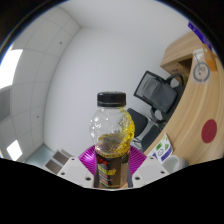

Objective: Pour water

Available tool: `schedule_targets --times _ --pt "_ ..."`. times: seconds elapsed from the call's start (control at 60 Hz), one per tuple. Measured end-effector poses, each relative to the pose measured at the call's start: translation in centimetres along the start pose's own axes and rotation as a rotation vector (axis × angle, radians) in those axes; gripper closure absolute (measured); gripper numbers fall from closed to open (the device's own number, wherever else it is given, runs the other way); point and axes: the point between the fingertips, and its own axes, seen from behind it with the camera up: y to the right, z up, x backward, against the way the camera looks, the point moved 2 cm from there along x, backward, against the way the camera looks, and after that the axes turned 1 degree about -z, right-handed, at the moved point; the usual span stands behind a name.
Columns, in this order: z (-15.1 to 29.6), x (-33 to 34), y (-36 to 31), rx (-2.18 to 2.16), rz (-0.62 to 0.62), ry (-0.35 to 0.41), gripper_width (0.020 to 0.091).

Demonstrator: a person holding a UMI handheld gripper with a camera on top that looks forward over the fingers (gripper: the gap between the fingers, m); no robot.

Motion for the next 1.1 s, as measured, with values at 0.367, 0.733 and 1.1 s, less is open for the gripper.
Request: schedule_targets --times 0.367,0.733,1.1 --pt "11.5 3.7 10.8 0.932 -0.254 0.078 0.0727" --pt "7.9 3.3 24.4 1.082 -0.34 -0.091 0.0727" --pt "6.8 3.7 26.7 1.05 -0.333 -0.122 0.0538"
